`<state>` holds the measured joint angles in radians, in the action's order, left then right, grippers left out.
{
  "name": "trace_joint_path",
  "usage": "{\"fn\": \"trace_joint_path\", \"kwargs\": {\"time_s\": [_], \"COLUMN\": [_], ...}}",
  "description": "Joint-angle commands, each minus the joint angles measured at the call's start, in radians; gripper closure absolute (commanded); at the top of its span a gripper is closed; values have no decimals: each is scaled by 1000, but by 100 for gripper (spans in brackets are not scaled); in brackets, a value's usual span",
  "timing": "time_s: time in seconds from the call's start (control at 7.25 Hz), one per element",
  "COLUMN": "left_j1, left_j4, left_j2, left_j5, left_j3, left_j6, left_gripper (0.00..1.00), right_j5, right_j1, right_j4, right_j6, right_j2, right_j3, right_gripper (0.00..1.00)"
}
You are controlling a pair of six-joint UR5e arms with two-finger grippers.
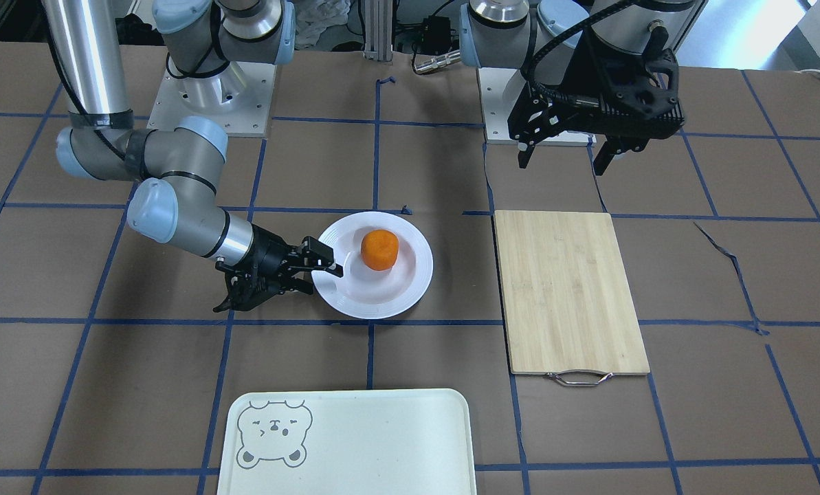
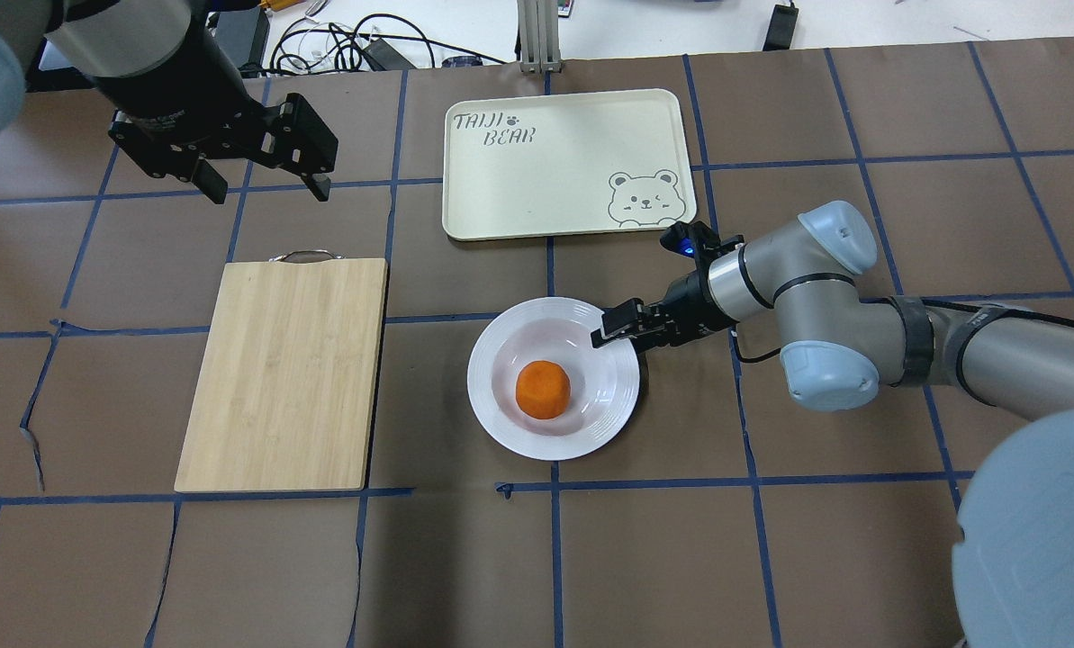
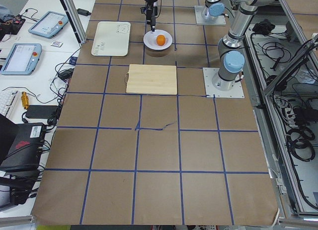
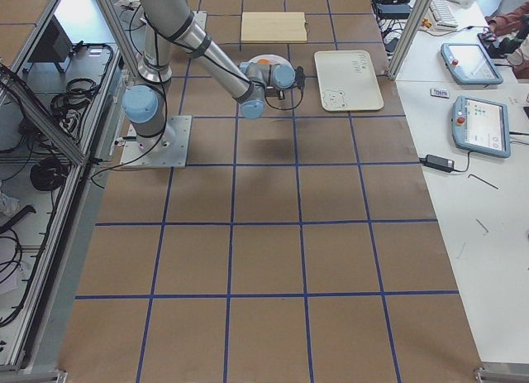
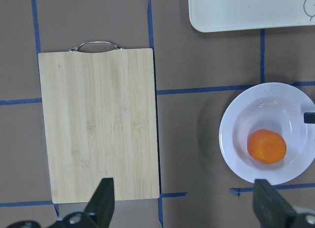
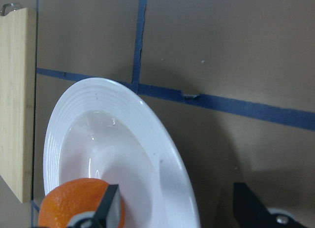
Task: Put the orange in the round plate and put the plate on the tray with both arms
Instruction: 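Reach the right gripper to the plate rim and grip it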
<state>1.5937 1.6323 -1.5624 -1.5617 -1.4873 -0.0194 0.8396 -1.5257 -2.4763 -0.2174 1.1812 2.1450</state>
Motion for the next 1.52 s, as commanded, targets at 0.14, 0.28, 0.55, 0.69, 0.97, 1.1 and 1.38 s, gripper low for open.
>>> {"fn": "trace_joint_path", "kwargs": {"time_s": [0.14, 0.28, 0.55, 0.69, 0.97, 1.1, 1.38], "left_j1": [-1, -9, -9, -9, -11, -9, -9], "left_j4": [0, 0, 0, 1, 1, 1, 1], "left_j2": [-1, 1, 2, 2, 2, 2, 4], "left_j5": [0, 3, 3, 3, 3, 3, 2], "left_j3": [-1, -1, -1, -1, -1, -1, -1], "left_j6": [-1, -2, -2, -2, -2, -2, -2], "left_gripper": [0, 0, 0, 0, 0, 0, 0], "right_j5": [6, 10, 6, 7, 3, 1, -34], "right_j1": [-10, -10, -10, -10, -10, -8, 2], "right_j4": [-20, -16, -16, -15, -9, -3, -10], "right_j6": [1, 4, 9, 9, 9, 10, 30], "right_j2": [-2, 0, 0, 0, 1, 6, 6], "right_j3": [24, 24, 24, 24, 24, 24, 16], "right_gripper": [26, 35, 58, 75, 100, 100, 100]}}
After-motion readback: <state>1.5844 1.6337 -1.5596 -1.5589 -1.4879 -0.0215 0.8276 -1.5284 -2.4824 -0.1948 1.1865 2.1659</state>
